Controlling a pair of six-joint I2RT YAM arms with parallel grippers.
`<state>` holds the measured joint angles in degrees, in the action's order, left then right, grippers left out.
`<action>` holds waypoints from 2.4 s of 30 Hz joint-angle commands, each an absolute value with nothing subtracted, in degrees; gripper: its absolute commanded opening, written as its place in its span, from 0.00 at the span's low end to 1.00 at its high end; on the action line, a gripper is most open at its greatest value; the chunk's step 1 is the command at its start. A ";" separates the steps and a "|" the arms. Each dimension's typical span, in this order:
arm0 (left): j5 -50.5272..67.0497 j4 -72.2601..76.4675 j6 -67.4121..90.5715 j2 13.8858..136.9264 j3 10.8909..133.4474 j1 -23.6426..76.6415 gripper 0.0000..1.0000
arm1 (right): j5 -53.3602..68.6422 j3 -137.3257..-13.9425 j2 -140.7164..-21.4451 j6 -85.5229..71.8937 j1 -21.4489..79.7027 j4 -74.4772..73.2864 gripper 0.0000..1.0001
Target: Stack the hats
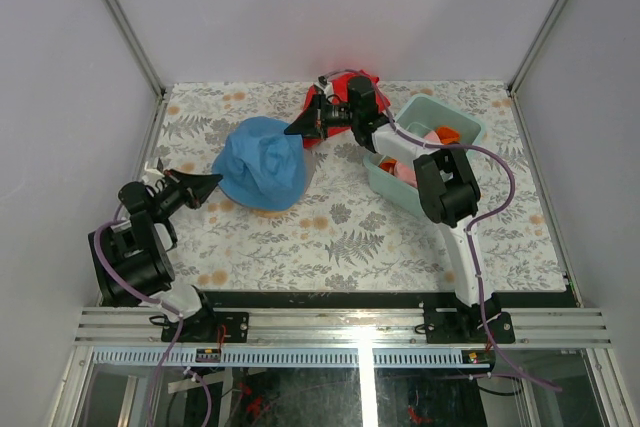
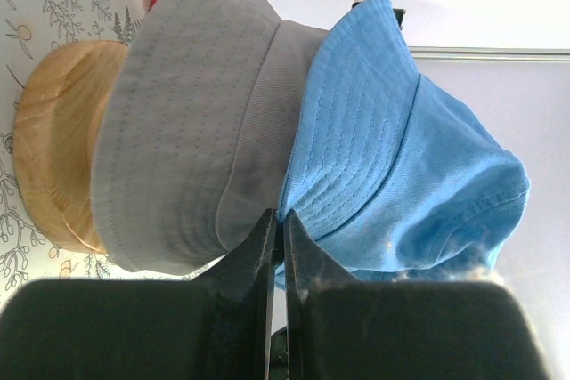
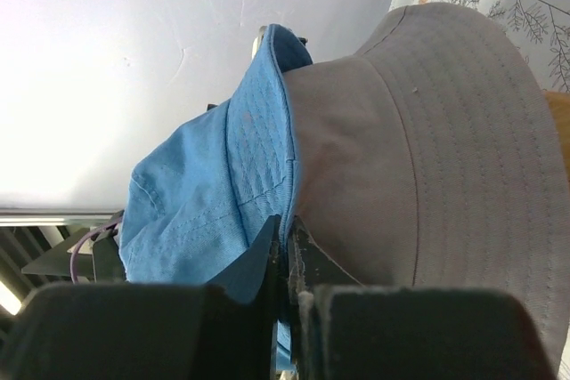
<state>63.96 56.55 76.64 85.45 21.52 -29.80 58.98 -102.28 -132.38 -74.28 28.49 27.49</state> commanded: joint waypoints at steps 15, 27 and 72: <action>61.99 49.92 69.26 92.38 23.25 -30.43 0.00 | 50.54 -110.91 -138.94 -64.91 28.30 -2.54 0.00; 59.39 31.92 59.26 90.73 25.54 -30.45 0.00 | 44.05 -113.84 -139.54 -53.75 28.27 -17.30 0.00; 51.02 9.37 50.47 80.61 37.18 -32.72 0.41 | 24.23 -104.47 -112.93 -30.26 28.54 -28.93 0.46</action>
<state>55.70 13.74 51.55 83.55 33.91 -30.72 31.44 -100.88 -120.46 -35.46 28.80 -23.64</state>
